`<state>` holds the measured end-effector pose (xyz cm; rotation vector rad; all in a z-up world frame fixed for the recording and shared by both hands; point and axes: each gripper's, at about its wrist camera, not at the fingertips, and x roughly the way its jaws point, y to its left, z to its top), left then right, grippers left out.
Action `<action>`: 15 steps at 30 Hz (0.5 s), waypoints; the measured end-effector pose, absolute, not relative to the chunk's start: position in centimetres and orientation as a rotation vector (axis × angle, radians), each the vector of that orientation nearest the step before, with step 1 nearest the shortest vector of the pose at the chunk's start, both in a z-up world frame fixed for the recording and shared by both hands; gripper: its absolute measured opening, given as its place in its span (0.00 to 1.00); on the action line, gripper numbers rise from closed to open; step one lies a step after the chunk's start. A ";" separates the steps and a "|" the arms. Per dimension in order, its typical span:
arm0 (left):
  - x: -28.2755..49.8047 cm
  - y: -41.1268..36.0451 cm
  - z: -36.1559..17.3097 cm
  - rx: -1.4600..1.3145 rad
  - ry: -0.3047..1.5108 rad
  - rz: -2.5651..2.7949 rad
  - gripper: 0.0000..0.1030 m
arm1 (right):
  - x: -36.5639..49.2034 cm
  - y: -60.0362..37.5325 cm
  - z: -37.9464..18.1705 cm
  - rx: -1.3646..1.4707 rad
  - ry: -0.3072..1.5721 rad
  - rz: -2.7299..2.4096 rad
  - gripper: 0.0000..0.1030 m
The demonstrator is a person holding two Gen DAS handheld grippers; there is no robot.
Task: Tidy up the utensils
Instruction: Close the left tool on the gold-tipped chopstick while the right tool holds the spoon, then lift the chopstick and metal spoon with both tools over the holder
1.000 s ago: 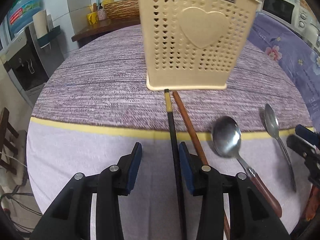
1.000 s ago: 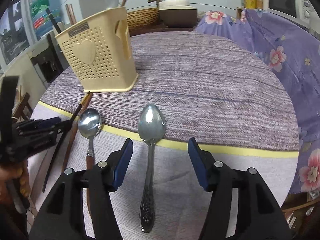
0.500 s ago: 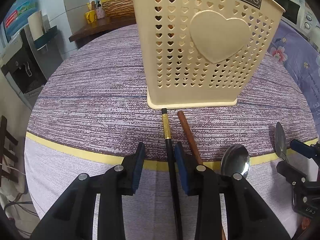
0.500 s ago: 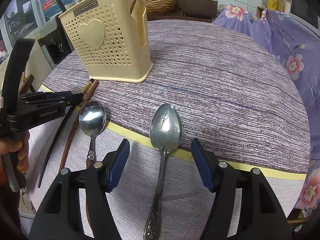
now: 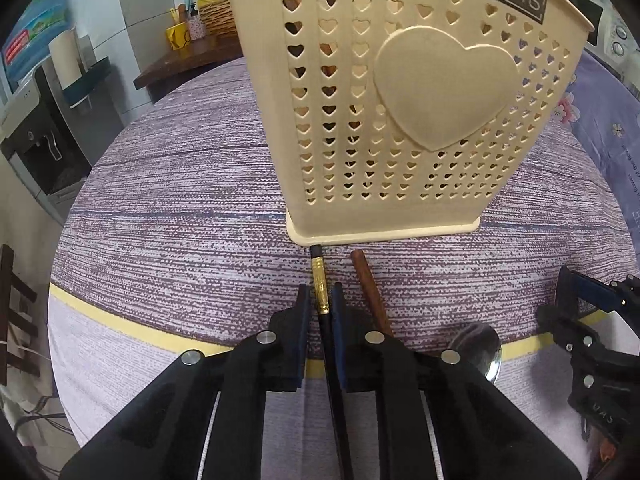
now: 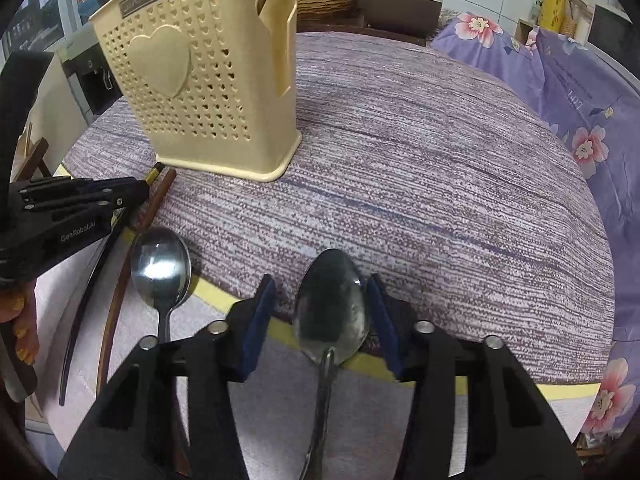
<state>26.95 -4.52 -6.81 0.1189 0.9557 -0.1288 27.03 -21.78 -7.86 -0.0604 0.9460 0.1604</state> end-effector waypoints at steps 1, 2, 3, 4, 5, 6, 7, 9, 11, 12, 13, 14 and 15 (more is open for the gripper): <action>27.1 -4.4 -6.8 0.119 0.955 -0.128 0.09 | 27.1 -21.8 -7.8 -0.058 0.948 0.161 0.36; 27.4 -4.3 -6.8 0.118 0.955 -0.126 0.09 | 27.1 -21.9 -7.8 -0.060 0.947 0.161 0.36; 27.4 -4.3 -6.8 0.119 0.954 -0.124 0.09 | 27.1 -21.9 -7.9 -0.062 0.944 0.163 0.36; 27.4 -4.4 -6.8 0.122 0.951 -0.121 0.09 | 27.1 -22.0 -7.9 -0.061 0.942 0.163 0.36; 27.4 -4.4 -6.8 0.125 0.948 -0.118 0.09 | 27.1 -22.0 -7.9 -0.058 0.941 0.164 0.36; 27.6 -4.4 -6.9 0.127 0.947 -0.117 0.09 | 27.1 -22.0 -7.9 -0.057 0.941 0.164 0.36; 27.6 -4.4 -6.9 0.126 0.945 -0.115 0.09 | 27.1 -22.0 -7.9 -0.054 0.941 0.166 0.36; 27.6 -4.2 -6.9 0.114 0.943 -0.117 0.09 | 27.1 -22.2 -7.7 -0.033 0.936 0.183 0.36; 27.5 -4.1 -6.9 0.106 0.942 -0.119 0.08 | 26.9 -22.3 -7.2 -0.026 0.920 0.187 0.36; 27.1 -4.1 -6.7 0.104 0.937 -0.120 0.08 | 26.8 -22.4 -6.9 -0.020 0.907 0.196 0.36; 26.9 -4.0 -6.5 0.094 0.928 -0.123 0.08 | 26.7 -22.5 -6.5 -0.011 0.893 0.206 0.36; 26.8 -3.8 -6.1 0.085 0.920 -0.126 0.08 | 26.5 -22.6 -6.0 0.001 0.878 0.217 0.36; 26.5 -3.6 -5.6 0.073 0.907 -0.132 0.08 | 26.4 -22.8 -5.5 0.014 0.865 0.227 0.36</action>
